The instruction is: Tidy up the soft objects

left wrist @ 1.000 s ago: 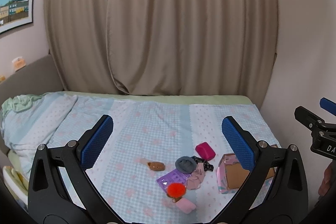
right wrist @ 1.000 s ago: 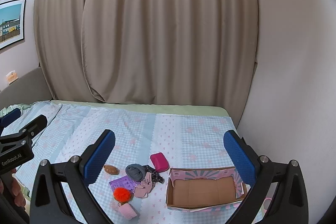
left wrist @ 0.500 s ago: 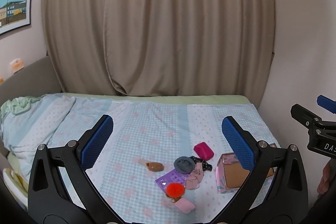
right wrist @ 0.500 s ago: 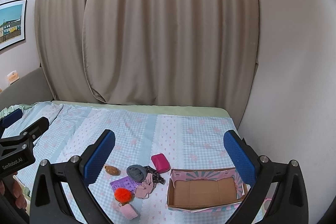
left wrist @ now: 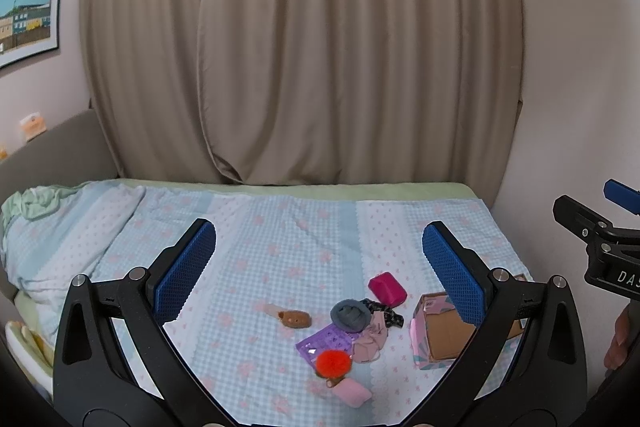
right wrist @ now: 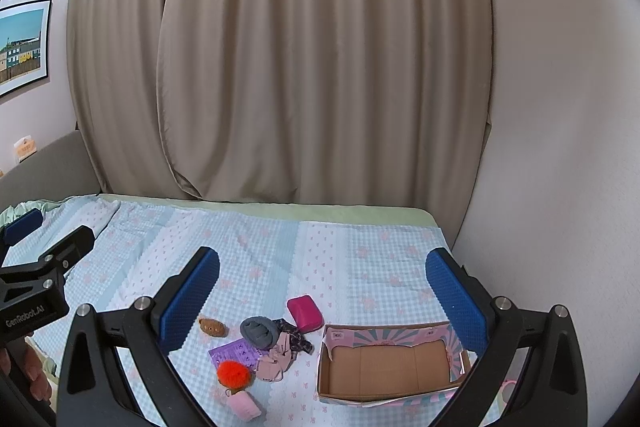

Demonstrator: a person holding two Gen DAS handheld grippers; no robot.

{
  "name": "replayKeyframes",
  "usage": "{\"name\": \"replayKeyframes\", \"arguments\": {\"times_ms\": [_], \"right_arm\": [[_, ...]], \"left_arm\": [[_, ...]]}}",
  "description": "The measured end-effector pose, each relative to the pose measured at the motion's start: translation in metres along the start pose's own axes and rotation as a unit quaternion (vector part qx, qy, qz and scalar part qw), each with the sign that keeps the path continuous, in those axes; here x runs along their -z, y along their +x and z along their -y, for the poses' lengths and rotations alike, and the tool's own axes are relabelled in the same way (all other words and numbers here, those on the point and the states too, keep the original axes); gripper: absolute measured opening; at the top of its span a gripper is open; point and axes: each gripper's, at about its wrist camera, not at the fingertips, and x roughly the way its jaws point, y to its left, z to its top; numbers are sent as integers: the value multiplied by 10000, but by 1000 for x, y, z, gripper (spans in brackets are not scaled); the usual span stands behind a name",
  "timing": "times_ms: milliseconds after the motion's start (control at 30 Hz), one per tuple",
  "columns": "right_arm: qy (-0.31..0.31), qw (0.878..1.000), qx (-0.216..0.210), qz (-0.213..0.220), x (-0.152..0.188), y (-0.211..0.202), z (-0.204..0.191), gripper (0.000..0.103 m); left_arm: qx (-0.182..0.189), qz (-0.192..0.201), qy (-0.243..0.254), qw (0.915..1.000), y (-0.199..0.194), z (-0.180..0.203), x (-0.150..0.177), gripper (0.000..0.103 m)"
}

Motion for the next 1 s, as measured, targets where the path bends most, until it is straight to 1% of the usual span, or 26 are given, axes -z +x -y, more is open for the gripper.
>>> {"name": "replayKeyframes", "arguments": {"times_ms": [300, 1000], "right_arm": [[36, 10000, 56, -3, 2, 4, 5, 103], [134, 9998, 144, -27, 7, -4, 9, 103]], "left_arm": [[78, -9, -62, 10000, 0, 0, 0, 103], [132, -31, -95, 9999, 0, 4, -1, 103]]}}
